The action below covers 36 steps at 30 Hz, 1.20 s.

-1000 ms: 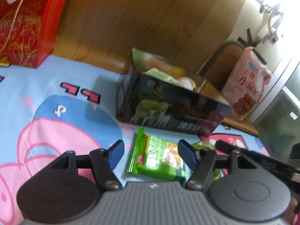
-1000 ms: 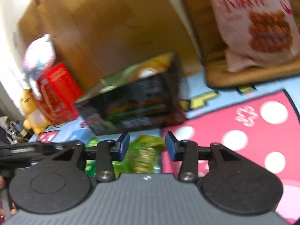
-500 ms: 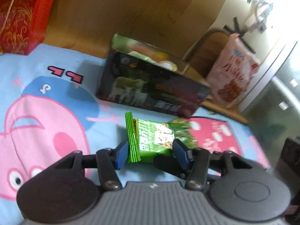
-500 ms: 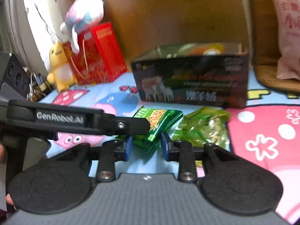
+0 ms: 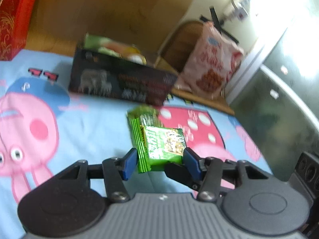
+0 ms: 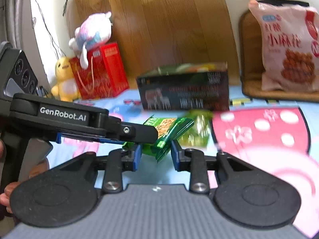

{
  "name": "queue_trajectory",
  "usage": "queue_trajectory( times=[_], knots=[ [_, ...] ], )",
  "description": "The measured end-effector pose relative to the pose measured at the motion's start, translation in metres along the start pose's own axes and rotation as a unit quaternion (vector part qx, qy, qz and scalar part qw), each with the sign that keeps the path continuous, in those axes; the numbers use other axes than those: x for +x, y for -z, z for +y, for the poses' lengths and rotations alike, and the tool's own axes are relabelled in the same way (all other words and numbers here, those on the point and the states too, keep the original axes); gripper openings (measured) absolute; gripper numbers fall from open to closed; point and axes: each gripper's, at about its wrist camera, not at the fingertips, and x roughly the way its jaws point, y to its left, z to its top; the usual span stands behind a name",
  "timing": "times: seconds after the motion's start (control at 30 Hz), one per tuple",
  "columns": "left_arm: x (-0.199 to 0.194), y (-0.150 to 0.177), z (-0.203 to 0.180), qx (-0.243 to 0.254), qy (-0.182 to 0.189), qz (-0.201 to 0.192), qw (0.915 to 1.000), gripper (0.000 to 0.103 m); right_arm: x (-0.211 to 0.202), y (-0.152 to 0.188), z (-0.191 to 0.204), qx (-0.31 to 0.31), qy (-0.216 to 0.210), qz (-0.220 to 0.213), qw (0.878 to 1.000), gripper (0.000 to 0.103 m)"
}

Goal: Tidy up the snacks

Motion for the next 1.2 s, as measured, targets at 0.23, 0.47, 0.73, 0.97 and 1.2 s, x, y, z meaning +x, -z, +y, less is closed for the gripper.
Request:
queue_trajectory(
  times=[0.23,0.47,0.73,0.97,1.2],
  knots=[
    [-0.007,0.040,-0.008,0.000,0.001,0.028,0.9996,0.050,-0.021,0.029,0.009,-0.001,0.004,0.033,0.999,0.034],
    [-0.028,0.068,-0.021,0.020,-0.011,0.021,0.9995,0.050,-0.038,0.045,0.025,-0.028,0.002,0.044,0.999,0.035],
    [-0.043,0.090,-0.029,0.045,0.011,0.014,0.9988,0.052,-0.055,0.063,0.037,-0.049,0.024,0.037,0.998,0.040],
    [-0.050,0.085,-0.026,0.038,0.015,0.006,0.9991,0.055,-0.059,0.069,0.040,-0.050,0.038,0.023,0.998,0.043],
    [-0.040,0.086,-0.024,0.030,0.009,0.010,0.9995,0.052,-0.048,0.072,0.052,-0.089,0.053,0.010,0.995,0.050]
  ],
)
